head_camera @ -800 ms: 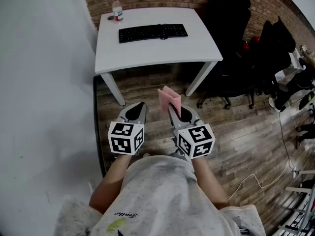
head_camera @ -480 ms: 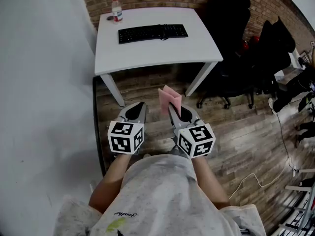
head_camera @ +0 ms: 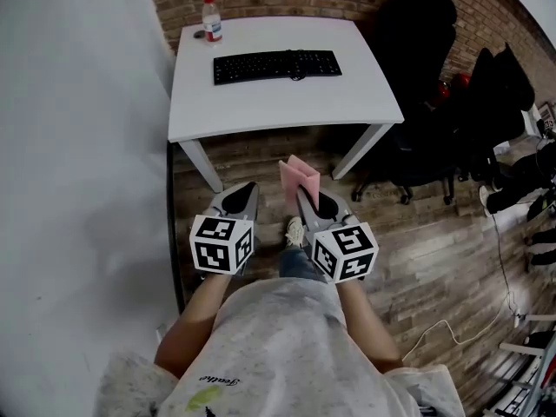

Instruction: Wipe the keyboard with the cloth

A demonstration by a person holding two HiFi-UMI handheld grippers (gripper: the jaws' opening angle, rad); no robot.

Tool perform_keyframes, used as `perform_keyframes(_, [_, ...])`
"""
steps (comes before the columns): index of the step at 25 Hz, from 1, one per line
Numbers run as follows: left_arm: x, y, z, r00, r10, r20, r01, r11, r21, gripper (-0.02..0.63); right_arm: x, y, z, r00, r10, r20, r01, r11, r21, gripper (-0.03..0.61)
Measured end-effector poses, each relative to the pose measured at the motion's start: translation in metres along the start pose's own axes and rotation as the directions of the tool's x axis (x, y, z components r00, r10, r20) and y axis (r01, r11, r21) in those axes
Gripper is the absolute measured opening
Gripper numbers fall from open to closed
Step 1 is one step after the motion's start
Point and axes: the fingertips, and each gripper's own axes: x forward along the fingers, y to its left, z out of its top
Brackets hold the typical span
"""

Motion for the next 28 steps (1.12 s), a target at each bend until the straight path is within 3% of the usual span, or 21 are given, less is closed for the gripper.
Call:
perform_keyframes(16, [0.127,0.066,0.055,0.989,0.141,-0.047,-0.144,0.988,-0.054,-0.006,0.129,-0.097,0.038,0.987,0.156,-0.045,-0.156,0.988,0.021,0.023])
perform_keyframes(28, [0.192,0.102,0.083,0.960,0.268,-0.075,-0.275,0.956,-0.104,-0.006,0.209,-0.131,0.057,0.935,0.337,-0.112,-0.342,0.939,-0.030,0.023])
